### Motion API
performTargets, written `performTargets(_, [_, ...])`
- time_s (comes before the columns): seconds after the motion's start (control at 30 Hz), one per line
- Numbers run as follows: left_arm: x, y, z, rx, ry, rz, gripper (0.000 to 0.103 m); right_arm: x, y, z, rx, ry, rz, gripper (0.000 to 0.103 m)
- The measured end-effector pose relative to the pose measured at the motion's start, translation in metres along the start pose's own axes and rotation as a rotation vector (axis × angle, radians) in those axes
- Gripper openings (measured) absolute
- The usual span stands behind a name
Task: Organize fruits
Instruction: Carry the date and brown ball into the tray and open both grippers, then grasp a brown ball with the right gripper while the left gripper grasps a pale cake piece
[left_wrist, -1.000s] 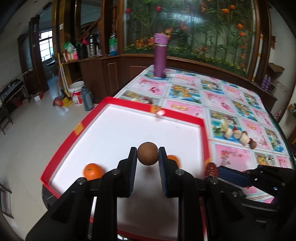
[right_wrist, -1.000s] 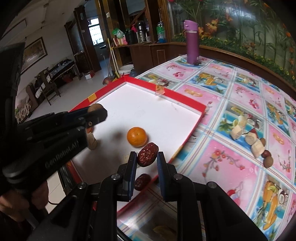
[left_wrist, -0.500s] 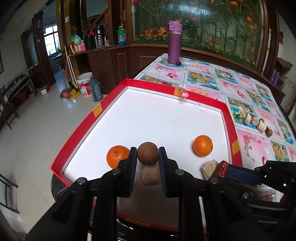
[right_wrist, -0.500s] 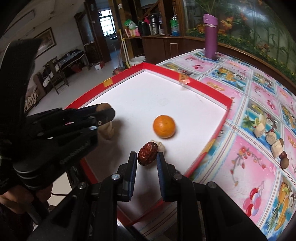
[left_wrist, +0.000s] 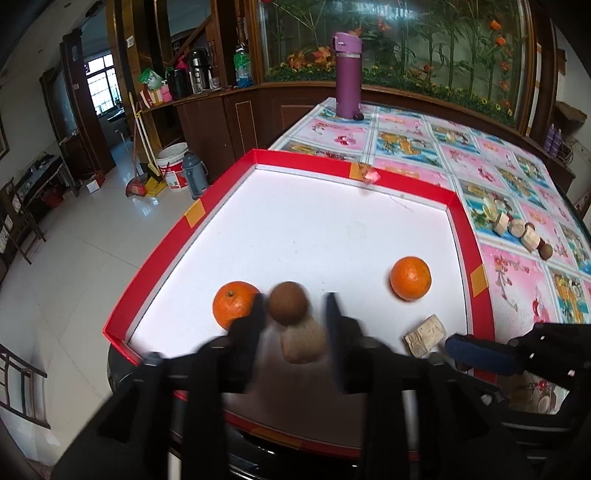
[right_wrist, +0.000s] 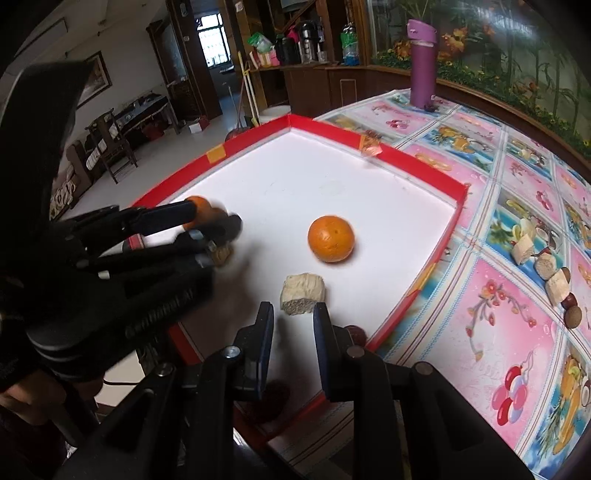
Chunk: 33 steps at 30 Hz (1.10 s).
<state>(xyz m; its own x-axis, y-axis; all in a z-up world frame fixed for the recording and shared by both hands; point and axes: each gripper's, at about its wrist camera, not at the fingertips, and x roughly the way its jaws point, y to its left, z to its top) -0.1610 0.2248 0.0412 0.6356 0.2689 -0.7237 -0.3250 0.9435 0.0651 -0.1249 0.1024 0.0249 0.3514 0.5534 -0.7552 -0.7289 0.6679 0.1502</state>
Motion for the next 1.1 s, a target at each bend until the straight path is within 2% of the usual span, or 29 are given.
performTargets(0.03, [-0.001, -0.001, 0.000, 0.003, -0.007, 0.000, 0.056, -0.001, -0.002, 0.001, 0.002, -0.003, 0.001, 0.021])
performTargets(0.1, [-0.004, -0.005, 0.000, 0.014, -0.019, 0.012, 0.063, -0.004, -0.004, 0.001, 0.008, -0.012, -0.002, 0.021])
performTargets(0.2, [-0.007, -0.009, 0.002, 0.029, -0.030, 0.019, 0.064, -0.010, -0.011, 0.001, 0.023, -0.032, -0.006, 0.021])
performTargets(0.4, [-0.014, -0.017, 0.005, 0.038, -0.046, 0.038, 0.074, -0.024, -0.029, 0.002, 0.068, -0.076, -0.033, 0.021])
performTargets(0.7, [-0.027, -0.046, 0.015, 0.094, -0.074, 0.041, 0.080, -0.042, -0.066, -0.004, 0.159, -0.110, -0.055, 0.021])
performTargets(1.1, [-0.037, -0.092, 0.024, 0.170, -0.088, 0.025, 0.081, -0.073, -0.122, -0.027, 0.245, -0.148, -0.116, 0.021])
